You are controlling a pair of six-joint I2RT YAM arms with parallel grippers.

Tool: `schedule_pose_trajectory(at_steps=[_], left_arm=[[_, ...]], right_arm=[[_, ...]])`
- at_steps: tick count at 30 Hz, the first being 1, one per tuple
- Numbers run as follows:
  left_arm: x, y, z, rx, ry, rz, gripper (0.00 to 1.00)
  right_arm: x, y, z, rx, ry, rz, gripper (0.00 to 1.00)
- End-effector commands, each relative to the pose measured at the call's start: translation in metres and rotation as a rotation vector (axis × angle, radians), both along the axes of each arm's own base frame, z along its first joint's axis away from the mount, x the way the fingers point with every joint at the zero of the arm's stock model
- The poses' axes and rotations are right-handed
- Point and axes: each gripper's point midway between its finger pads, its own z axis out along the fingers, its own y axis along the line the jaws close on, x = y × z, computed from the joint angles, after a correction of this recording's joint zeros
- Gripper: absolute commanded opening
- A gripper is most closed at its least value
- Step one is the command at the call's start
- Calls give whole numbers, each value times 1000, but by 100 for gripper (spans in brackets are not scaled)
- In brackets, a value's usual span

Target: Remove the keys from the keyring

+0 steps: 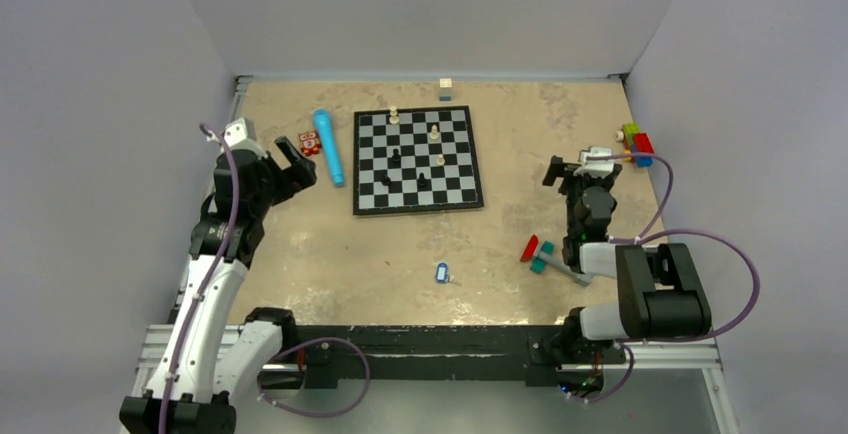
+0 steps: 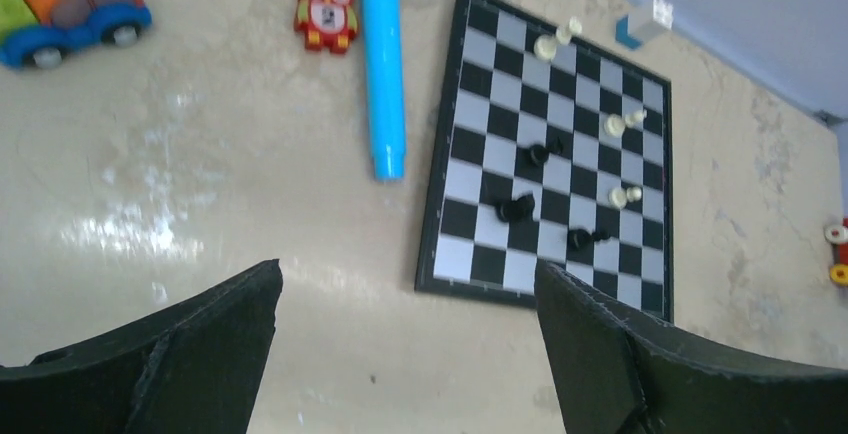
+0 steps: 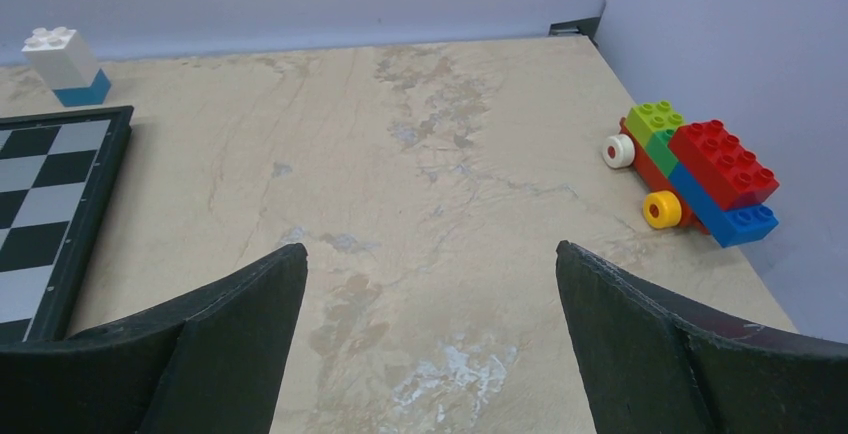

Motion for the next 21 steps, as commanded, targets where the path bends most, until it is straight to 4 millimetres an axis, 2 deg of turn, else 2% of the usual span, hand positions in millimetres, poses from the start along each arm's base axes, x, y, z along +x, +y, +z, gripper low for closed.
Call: schedule_pose_trajectory(at_steps=[1, 3, 6, 7, 8, 9, 10, 11, 12, 13, 15, 16, 18, 19, 21], left_arm=[[-53, -25, -47, -169, 270, -41, 100], [-63, -41, -49, -189, 322, -151, 95], [-82, -51, -60, -186, 408, -215, 95], [-88, -55, -61, -177, 416, -245, 95], [-94, -61, -61, -174, 412, -282, 95], [-99, -66, -62, -169, 413, -315, 95], [-105, -72, -62, -160, 420, -346, 95], [-110, -76, -63, -151, 429, -367, 94], [-113, -81, -66, -148, 444, -387, 93], [-117, -87, -72, -155, 462, -410, 90], [-122, -98, -84, -198, 496, -445, 84], [-128, -111, -90, -256, 519, -492, 81], [-131, -121, -91, -274, 515, -525, 81], [-132, -125, -93, -278, 520, -537, 80], [-136, -132, -96, -287, 532, -562, 80]], right_arm=[[-5, 2, 31, -25, -89, -46, 99], [6, 6, 41, -21, 20, -68, 99], [37, 28, 70, 30, 196, 25, 99], [46, 36, 74, 96, 255, 39, 99], [54, 35, 84, 228, 286, -15, 99], [59, 30, 83, 326, 360, -82, 99], [65, 38, 83, 370, 450, -26, 99], [68, 54, 86, 413, 536, 56, 99], [71, 66, 100, 442, 569, 110, 99], [65, 77, 102, 472, 603, 148, 99], [46, 89, 116, 493, 599, 149, 99], [12, 99, 130, 520, 589, 150, 99], [-15, 119, 141, 619, 569, 254, 99], [-28, 132, 142, 674, 574, 320, 99], [-53, 140, 137, 723, 597, 355, 99]])
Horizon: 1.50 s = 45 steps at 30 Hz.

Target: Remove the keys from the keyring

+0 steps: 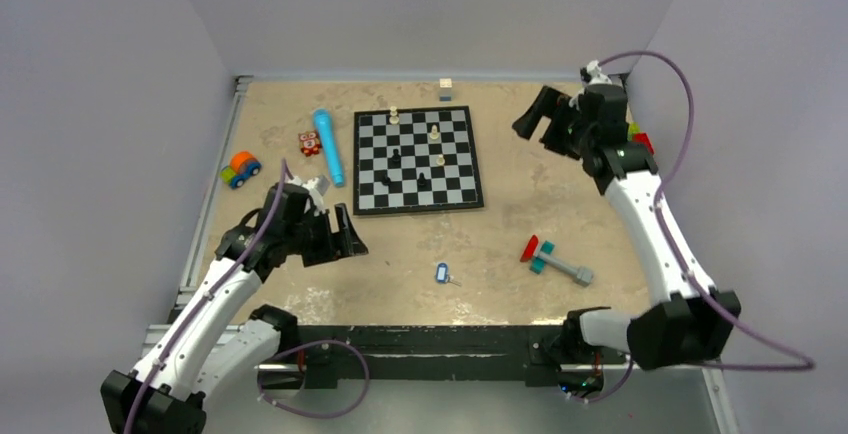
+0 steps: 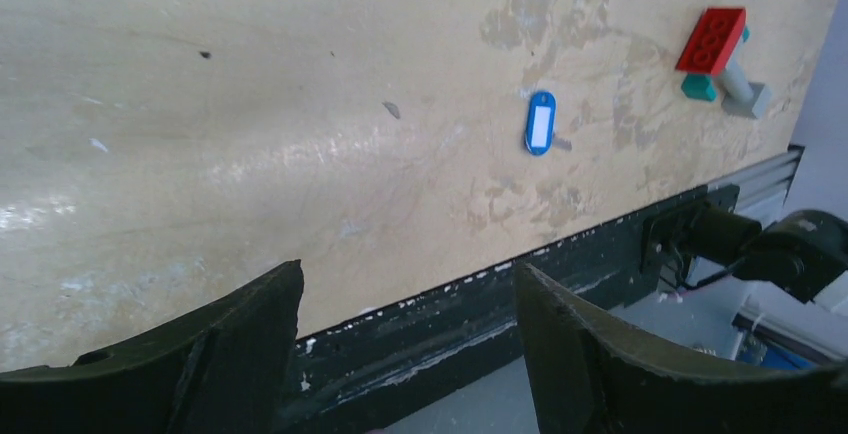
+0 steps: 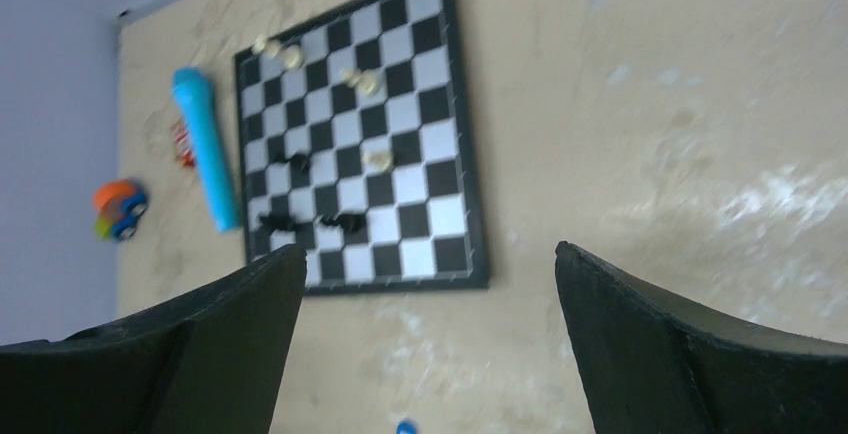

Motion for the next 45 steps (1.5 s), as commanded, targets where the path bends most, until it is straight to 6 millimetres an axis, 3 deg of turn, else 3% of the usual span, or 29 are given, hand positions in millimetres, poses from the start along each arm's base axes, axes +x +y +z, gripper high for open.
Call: schedule_pose_trajectory(at_steps=[1, 5, 7, 9, 13, 17, 21, 30, 37, 45], left_arm=[[-6, -28, 5, -96, 5, -73, 80], [-8, -41, 1, -87, 16, -109, 78], [-5, -54, -2, -85, 15, -143, 68], [-4, -66, -6, -58, 54, -150, 65], [-5, -98, -12, -30, 76, -162, 64], [-14, -125, -41, -91, 196, -99, 60], [-10, -152, -51, -212, 214, -55, 56], [5, -182, -78, -249, 273, 55, 43], [1, -180, -100, -195, 328, 101, 38], [-7, -190, -109, -177, 351, 72, 29]], right_arm=[[-78, 39, 17, 239, 51, 106, 99], [-115, 47, 8, 268, 84, 121, 99], [-126, 46, -5, 269, 119, 119, 99], [-135, 46, -18, 266, 177, 124, 99], [-147, 45, -35, 225, 219, 133, 98], [-153, 44, -44, 236, 225, 124, 98], [-159, 51, -39, 276, 223, 158, 95], [-168, 46, -46, 257, 226, 147, 95], [-169, 41, -48, 224, 235, 141, 95], [-172, 41, -53, 210, 246, 150, 95]])
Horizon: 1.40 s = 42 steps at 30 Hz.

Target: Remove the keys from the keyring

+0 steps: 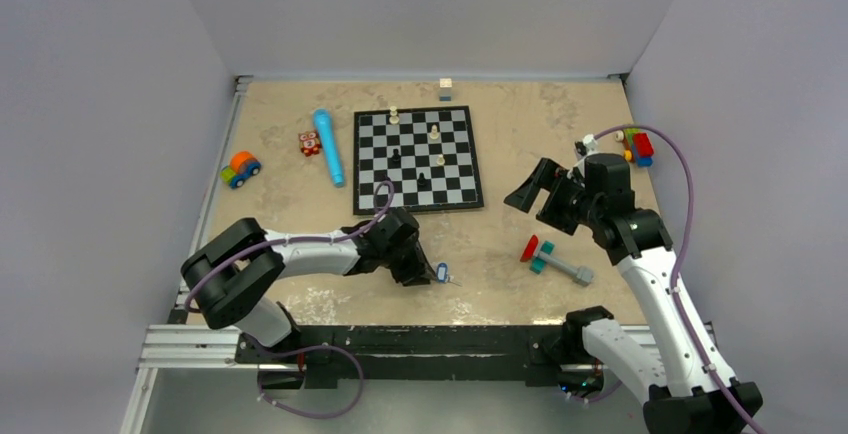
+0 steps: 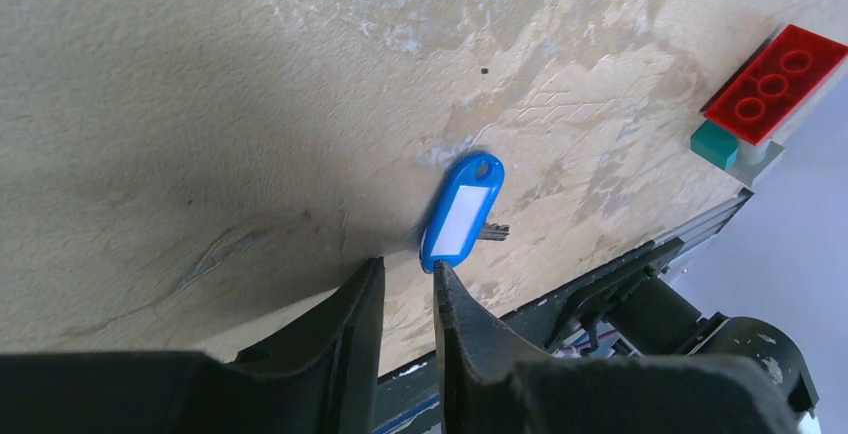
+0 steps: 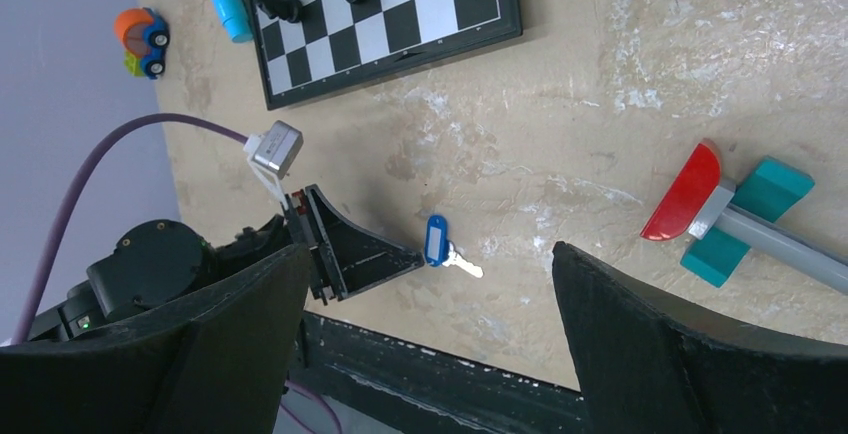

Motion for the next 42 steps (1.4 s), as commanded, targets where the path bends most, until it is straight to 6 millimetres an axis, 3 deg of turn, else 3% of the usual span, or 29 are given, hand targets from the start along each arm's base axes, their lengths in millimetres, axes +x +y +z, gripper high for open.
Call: schedule_pose_trajectory(at_steps=[1, 15, 18, 21, 24, 32, 37, 42], left_arm=[[6, -15, 8, -33, -25, 4, 28], [8, -11, -5, 4, -20, 44, 21], [7, -10, -6, 12, -18, 45, 15], [7, -10, -6, 15, -16, 41, 0], [7, -11, 0, 12, -34, 22, 0], [12, -20, 43, -68, -168, -85, 0], [9, -37, 95, -201, -338, -259, 0], [0, -44, 164, -303, -538, -455, 0]], right_arm=[[-3, -1, 1, -19, -11, 20, 95], [-7, -3, -3, -42, -11, 35, 95], [-7, -3, -3, -42, -11, 38, 95], [-7, -2, -4, -40, -8, 42, 95], [-7, -1, -4, -39, -6, 51, 95], [-13, 16, 8, 18, -53, 165, 95], [-23, 38, 47, 115, -183, 325, 95], [-36, 55, 100, 202, -335, 456, 95]])
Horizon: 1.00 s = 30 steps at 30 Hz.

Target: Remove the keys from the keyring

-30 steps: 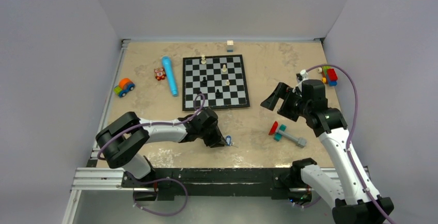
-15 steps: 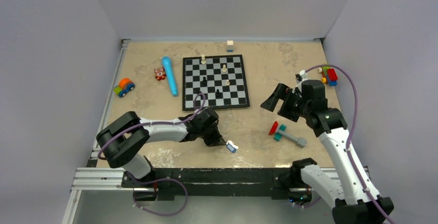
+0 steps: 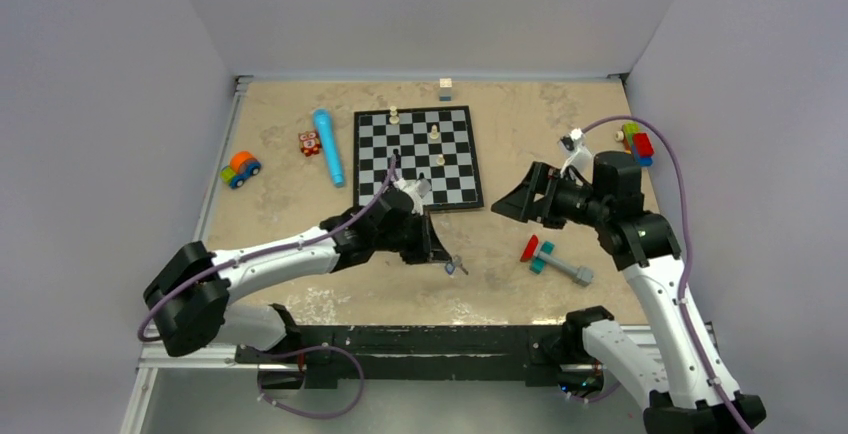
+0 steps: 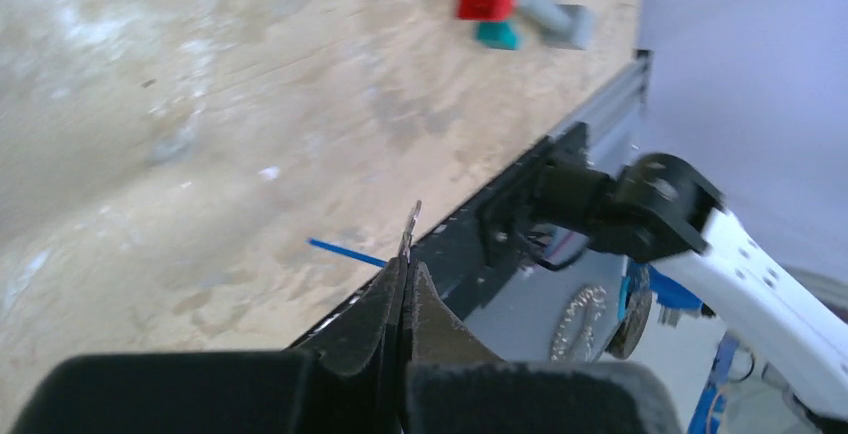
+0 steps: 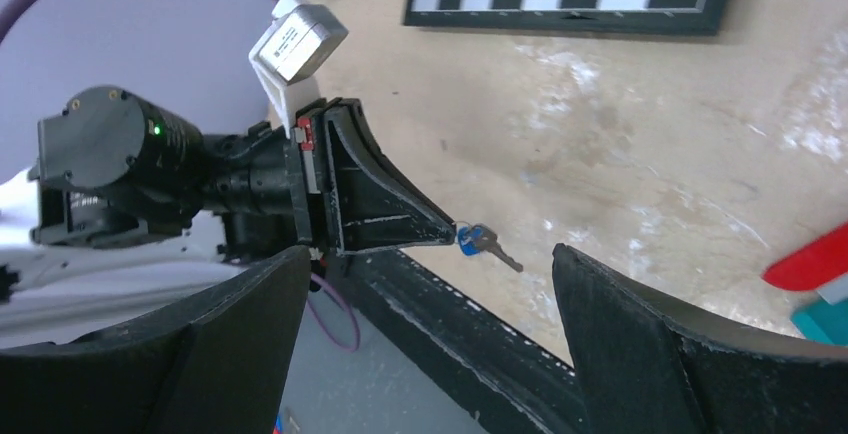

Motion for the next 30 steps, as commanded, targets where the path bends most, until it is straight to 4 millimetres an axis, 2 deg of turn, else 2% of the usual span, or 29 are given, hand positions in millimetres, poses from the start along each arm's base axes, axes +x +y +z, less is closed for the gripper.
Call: schedule_pose_trajectory(at_steps=[1, 7, 12, 17, 21, 24, 26, 30], left_arm=[[-6, -18, 96, -162, -280, -237, 0], [-21, -7, 180, -192, -452, -389, 0], [-31, 1, 242, -254, -572, -441, 0], [-31, 9, 276, -265, -639, -429, 0], [-34, 12, 301, -305, -672, -414, 0], [-36, 13, 319, -339, -693, -409, 0], [-37, 13, 328, -354, -706, -410, 0], [-35, 16, 348, -374, -746, -386, 0]], right_arm=[[-11, 22, 78, 129, -245, 176, 95], [-14, 25, 122, 204, -362, 162, 94], [-29, 25, 173, 328, -539, 146, 96], [-52, 33, 209, 378, -658, 278, 98], [-60, 27, 228, 369, -749, 255, 99], [-72, 30, 239, 374, -833, 322, 99], [-72, 35, 238, 365, -815, 381, 99], [-66, 33, 246, 345, -854, 348, 99]])
